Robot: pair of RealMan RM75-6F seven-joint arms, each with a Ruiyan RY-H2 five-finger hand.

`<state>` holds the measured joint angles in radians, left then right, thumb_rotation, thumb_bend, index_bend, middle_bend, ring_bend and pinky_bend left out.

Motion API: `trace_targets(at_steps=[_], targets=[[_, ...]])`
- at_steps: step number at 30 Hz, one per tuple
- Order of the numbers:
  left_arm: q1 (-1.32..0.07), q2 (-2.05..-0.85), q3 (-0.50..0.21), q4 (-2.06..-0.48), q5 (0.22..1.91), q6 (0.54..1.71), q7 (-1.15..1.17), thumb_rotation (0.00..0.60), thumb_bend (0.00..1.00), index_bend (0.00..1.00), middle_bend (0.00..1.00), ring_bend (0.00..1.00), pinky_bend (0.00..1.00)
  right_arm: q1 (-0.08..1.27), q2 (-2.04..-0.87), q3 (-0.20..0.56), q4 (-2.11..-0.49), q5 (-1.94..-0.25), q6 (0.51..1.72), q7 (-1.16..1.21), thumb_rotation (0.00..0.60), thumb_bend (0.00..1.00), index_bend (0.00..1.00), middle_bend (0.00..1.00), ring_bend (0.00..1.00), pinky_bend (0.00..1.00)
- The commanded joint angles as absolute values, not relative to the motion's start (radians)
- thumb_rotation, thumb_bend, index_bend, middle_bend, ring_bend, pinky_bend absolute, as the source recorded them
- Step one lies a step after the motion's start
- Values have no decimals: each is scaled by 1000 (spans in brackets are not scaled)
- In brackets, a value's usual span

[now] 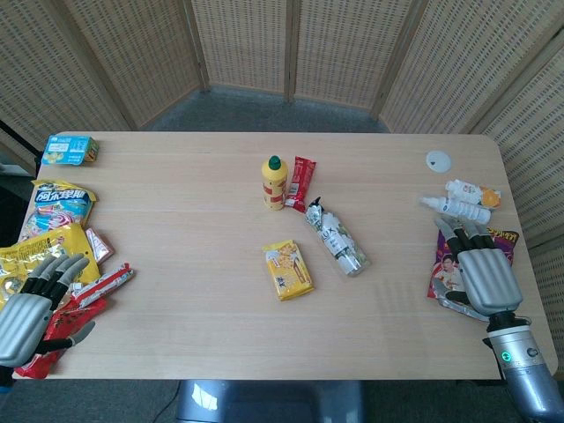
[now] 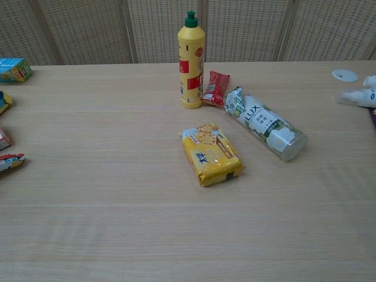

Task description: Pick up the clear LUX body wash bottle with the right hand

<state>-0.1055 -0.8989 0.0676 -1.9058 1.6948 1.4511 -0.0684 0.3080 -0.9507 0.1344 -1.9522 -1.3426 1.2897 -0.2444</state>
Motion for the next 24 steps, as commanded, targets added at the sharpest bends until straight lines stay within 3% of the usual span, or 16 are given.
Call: trace_targets(at_steps=[1, 14, 24], targets=[[-110, -898, 65, -1905, 1694, 1446, -69, 534, 301, 0, 0, 0, 0, 308, -949, 135, -1954, -1336, 1288, -246, 588, 245, 0, 36, 0, 0], [-129, -900, 56, -1910, 1688, 1426, -63, 533, 301, 0, 0, 0, 0, 311, -951, 121, -1958, -1325, 1252, -219, 591, 245, 0, 36, 0, 0], [-163, -917, 43, -1891, 1659, 1375, -74, 534, 301, 0, 0, 0, 0, 467, -1052, 152, -1924, -1254, 1024, -222, 593, 244, 0, 57, 0, 0]])
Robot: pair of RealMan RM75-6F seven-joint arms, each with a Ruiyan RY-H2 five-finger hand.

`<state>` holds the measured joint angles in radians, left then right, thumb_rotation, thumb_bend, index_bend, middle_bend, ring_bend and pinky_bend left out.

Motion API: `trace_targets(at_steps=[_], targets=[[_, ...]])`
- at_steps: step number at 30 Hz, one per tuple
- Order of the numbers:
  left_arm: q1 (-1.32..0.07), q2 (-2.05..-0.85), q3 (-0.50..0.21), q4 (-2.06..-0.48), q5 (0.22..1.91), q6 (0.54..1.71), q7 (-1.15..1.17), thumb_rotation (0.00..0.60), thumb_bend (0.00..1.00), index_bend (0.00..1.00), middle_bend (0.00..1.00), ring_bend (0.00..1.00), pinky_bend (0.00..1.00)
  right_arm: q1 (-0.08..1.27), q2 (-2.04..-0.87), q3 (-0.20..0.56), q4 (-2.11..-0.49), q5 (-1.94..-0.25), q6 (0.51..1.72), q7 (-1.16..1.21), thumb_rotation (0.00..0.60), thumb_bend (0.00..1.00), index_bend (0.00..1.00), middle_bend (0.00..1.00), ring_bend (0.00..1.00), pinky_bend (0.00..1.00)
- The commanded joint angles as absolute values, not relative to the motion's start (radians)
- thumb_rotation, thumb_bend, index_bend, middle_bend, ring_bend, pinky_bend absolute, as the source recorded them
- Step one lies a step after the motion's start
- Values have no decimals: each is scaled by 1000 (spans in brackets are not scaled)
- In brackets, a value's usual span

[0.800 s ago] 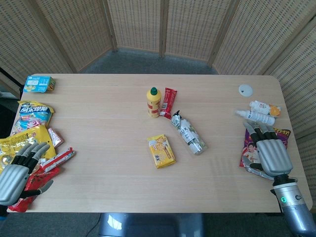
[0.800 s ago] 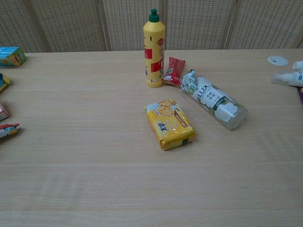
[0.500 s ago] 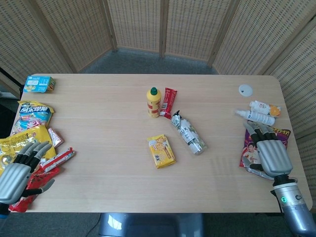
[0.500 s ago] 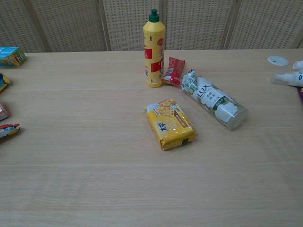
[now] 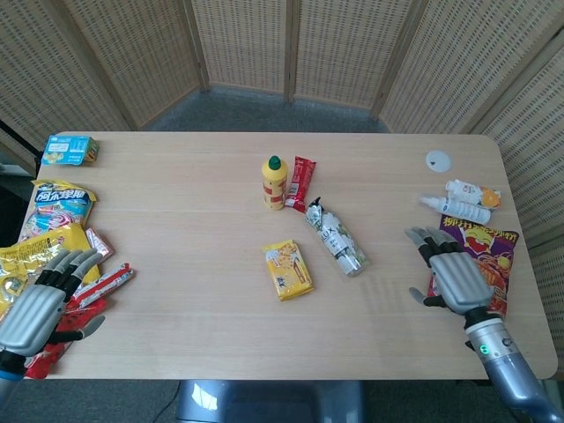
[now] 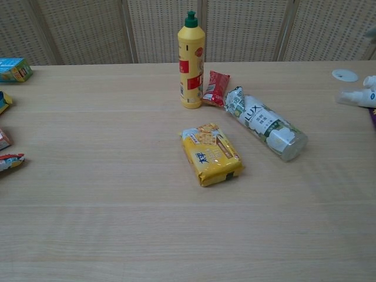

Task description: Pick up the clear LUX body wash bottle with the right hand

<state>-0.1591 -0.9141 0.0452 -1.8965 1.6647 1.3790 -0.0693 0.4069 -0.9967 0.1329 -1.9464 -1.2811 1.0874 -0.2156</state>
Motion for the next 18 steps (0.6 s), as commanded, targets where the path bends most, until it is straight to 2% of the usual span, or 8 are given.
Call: trace_targets(at_steps=[1, 6, 8, 12, 14, 16, 18], targets=[[-164, -919, 41, -1887, 1654, 1373, -76, 536, 301, 0, 0, 0, 0, 488, -1078, 157, -1912, -1249, 1003, -224, 591, 243, 0, 65, 0, 0], [-170, -917, 37, -1877, 1639, 1365, -84, 535, 301, 0, 0, 0, 0, 559, -1176, 169, -1861, -1230, 933, -217, 594, 245, 0, 89, 5, 0], [-171, -916, 38, -1875, 1637, 1362, -88, 533, 301, 0, 0, 0, 0, 585, -1213, 171, -1840, -1222, 906, -210, 595, 246, 0, 97, 36, 0], [-173, -913, 37, -1872, 1632, 1361, -92, 533, 300, 0, 0, 0, 0, 626, -1271, 176, -1802, -1214, 869, -197, 599, 246, 0, 117, 154, 29], [-173, -912, 36, -1870, 1630, 1363, -94, 531, 300, 0, 0, 0, 0, 643, -1296, 180, -1782, -1213, 859, -188, 600, 244, 0, 175, 265, 103], [-174, -912, 36, -1868, 1628, 1362, -96, 531, 300, 0, 0, 0, 0, 658, -1318, 183, -1759, -1211, 850, -176, 600, 246, 0, 224, 363, 128], [-175, -913, 35, -1867, 1625, 1360, -97, 533, 302, 0, 0, 0, 0, 670, -1335, 184, -1739, -1206, 840, -167, 600, 245, 0, 291, 382, 128]])
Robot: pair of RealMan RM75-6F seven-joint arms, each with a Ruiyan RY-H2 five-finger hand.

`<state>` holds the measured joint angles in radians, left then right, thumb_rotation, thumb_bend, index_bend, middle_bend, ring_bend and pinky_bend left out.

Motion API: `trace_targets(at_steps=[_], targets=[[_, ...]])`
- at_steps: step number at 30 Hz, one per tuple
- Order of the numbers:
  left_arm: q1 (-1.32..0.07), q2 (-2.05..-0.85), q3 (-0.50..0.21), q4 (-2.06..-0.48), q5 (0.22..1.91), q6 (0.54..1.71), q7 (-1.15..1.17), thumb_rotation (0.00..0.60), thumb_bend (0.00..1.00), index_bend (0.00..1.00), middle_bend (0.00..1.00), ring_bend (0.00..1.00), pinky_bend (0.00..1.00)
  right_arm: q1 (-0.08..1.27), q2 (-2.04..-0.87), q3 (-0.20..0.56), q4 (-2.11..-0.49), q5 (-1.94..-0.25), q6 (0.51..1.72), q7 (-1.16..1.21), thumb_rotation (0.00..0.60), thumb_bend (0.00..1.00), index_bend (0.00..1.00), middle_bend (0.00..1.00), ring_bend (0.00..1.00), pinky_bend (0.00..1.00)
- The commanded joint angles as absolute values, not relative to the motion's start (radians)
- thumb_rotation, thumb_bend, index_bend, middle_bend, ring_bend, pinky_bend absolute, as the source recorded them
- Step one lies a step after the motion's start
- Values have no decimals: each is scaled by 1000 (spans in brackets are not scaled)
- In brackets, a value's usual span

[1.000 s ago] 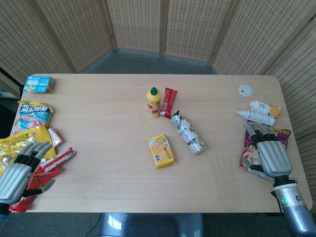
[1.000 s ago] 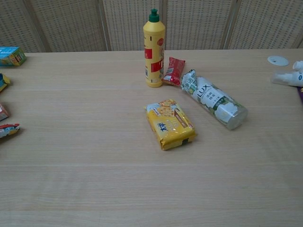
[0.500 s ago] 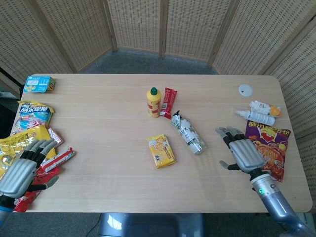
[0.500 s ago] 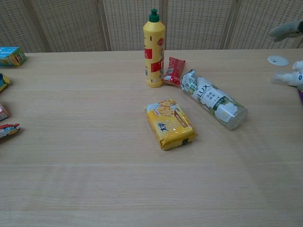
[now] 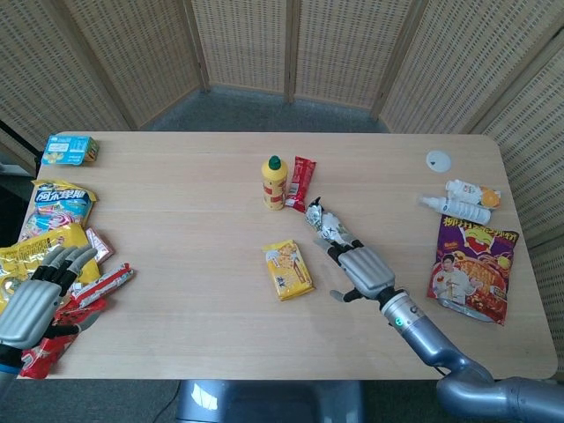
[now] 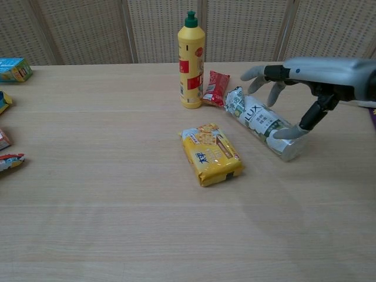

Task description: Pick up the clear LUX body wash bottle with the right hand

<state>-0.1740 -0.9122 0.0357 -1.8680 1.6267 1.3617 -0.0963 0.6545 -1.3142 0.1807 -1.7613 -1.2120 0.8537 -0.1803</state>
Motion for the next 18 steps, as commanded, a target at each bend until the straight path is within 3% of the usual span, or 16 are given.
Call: trace_targets(at_steps=[1, 7, 13, 18], targets=[[-176, -914, 36, -1866, 1625, 1358, -97, 533, 302, 0, 0, 0, 0, 677, -1344, 184, -1727, -1202, 831, -161, 600, 244, 0, 318, 382, 128], [-183, -917, 32, -1865, 1620, 1352, -95, 532, 301, 0, 0, 0, 0, 704, -1381, 175, -1681, -1181, 797, -136, 600, 245, 0, 460, 382, 128], [-190, -919, 30, -1867, 1619, 1345, -93, 531, 300, 0, 0, 0, 0, 727, -1402, 162, -1639, -1148, 755, -120, 600, 245, 0, 526, 452, 142], [-191, -920, 30, -1866, 1618, 1346, -94, 532, 300, 0, 0, 0, 0, 737, -1424, 152, -1605, -1129, 743, -111, 600, 244, 0, 528, 454, 141]])
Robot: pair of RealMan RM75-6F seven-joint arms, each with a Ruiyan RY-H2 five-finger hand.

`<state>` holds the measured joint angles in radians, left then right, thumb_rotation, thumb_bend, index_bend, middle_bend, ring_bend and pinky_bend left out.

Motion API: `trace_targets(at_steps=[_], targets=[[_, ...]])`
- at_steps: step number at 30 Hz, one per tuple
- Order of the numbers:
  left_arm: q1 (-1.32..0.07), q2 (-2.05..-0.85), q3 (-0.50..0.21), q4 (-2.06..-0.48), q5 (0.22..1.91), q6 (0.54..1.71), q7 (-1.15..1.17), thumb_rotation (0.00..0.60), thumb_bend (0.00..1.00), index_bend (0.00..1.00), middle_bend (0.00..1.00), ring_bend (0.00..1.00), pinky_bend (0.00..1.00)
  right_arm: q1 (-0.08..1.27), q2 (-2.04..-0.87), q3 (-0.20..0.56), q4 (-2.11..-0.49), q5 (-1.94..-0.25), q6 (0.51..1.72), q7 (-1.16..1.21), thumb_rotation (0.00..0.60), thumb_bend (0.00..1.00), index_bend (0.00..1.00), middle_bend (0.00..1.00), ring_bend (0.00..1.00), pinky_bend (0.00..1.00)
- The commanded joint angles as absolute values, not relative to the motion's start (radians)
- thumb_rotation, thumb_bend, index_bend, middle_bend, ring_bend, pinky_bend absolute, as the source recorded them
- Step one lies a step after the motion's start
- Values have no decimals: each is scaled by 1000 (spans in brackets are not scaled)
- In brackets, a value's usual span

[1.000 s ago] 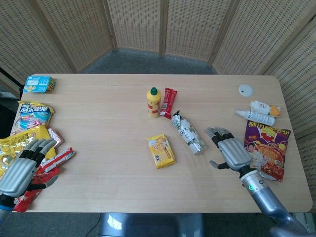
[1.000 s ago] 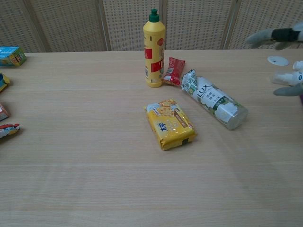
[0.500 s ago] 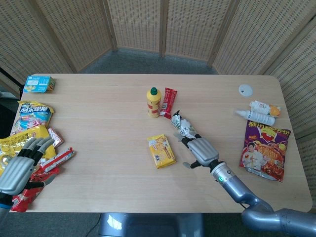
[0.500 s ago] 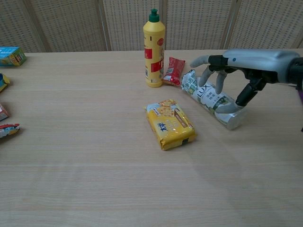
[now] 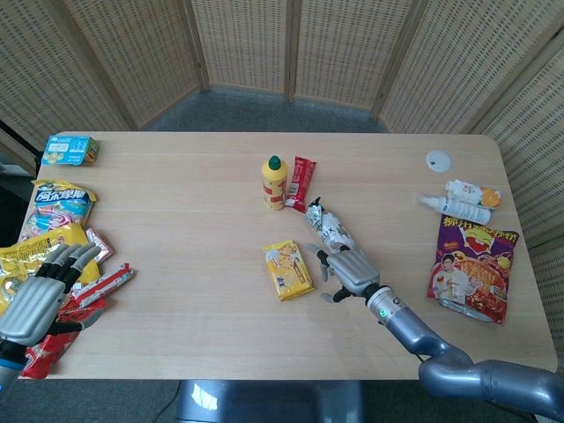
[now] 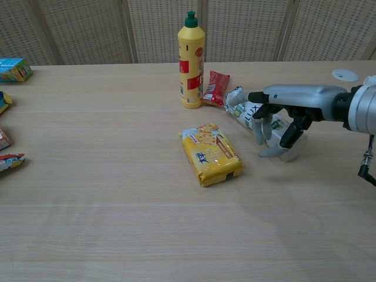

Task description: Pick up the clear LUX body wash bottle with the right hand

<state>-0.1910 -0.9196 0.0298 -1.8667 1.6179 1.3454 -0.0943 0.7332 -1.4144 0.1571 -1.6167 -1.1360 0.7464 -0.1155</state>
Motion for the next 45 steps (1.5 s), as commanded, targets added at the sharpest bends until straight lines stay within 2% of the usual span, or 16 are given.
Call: trace_targets(at_steps=[1, 13, 27, 31, 37, 40, 42, 43, 45], targets=[[-191, -920, 31, -1867, 1620, 1346, -93, 533, 301, 0, 0, 0, 0, 738, -1430, 149, -1597, -1126, 741, -108, 600, 244, 0, 528, 454, 141], [-195, -919, 33, -1872, 1625, 1346, -92, 532, 300, 0, 0, 0, 0, 746, -1480, 107, -1513, -1113, 722, -113, 600, 244, 0, 534, 447, 142], [-197, -922, 34, -1877, 1627, 1348, -87, 531, 299, 0, 0, 0, 0, 719, -1494, 91, -1397, -1034, 724, -107, 600, 245, 0, 532, 431, 141], [-197, -920, 35, -1880, 1629, 1348, -87, 532, 299, 0, 0, 0, 0, 710, -1475, 101, -1396, -1022, 749, -114, 600, 245, 0, 529, 424, 141], [-193, -923, 39, -1878, 1626, 1351, -90, 531, 301, 0, 0, 0, 0, 708, -1431, 151, -1451, -1042, 857, -163, 600, 239, 0, 508, 408, 141], [-191, -925, 39, -1878, 1630, 1355, -91, 531, 299, 0, 0, 0, 0, 722, -1421, 178, -1468, -1045, 896, -204, 581, 237, 0, 436, 314, 138], [-191, -927, 40, -1876, 1631, 1356, -91, 532, 301, 0, 0, 0, 0, 730, -1428, 194, -1468, -1039, 911, -219, 530, 231, 0, 314, 212, 118], [-191, -928, 41, -1876, 1631, 1356, -91, 531, 301, 0, 0, 0, 0, 735, -1438, 204, -1462, -1031, 920, -227, 489, 227, 0, 224, 133, 83], [-191, -928, 42, -1876, 1632, 1355, -92, 530, 300, 0, 0, 0, 0, 744, -1458, 213, -1445, -1015, 919, -235, 423, 224, 0, 108, 38, 24]])
